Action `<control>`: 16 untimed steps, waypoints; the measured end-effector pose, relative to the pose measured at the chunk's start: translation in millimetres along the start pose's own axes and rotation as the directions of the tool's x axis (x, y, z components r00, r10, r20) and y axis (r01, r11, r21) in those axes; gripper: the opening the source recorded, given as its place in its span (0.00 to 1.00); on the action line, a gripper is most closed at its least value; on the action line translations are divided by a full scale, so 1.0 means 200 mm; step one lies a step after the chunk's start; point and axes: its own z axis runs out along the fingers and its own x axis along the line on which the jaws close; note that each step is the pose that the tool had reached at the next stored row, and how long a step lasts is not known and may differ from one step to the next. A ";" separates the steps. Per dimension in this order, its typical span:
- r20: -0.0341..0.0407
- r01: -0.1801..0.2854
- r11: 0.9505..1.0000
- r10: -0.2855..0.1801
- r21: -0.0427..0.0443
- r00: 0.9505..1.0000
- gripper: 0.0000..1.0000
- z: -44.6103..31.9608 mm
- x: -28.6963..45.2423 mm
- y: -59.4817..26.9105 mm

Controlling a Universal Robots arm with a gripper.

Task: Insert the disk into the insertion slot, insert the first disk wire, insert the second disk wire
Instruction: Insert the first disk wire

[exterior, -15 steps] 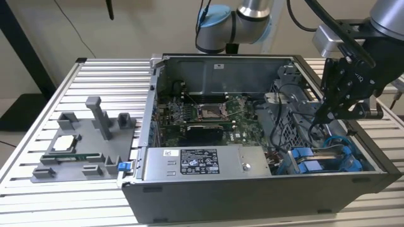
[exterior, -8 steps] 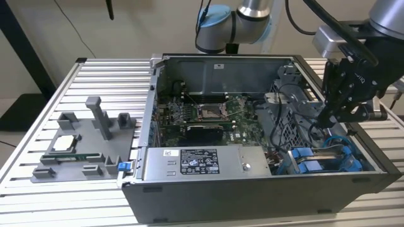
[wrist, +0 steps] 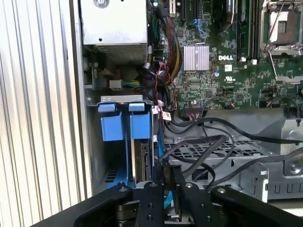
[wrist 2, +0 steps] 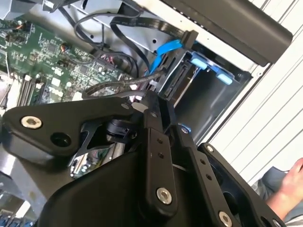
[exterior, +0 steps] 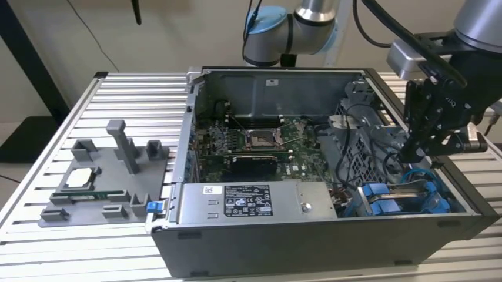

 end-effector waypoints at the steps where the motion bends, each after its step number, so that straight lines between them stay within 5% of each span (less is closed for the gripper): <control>1: -0.002 0.002 1.000 -0.002 0.010 1.000 0.00 0.002 0.000 0.000; 4: -0.005 0.005 0.999 -0.005 0.036 1.000 0.00 0.012 0.000 0.001; 7: -0.007 0.006 0.999 -0.006 0.053 1.000 0.00 0.024 0.001 0.001; 16: -0.014 0.007 0.998 -0.006 0.058 1.000 0.00 0.054 0.003 0.003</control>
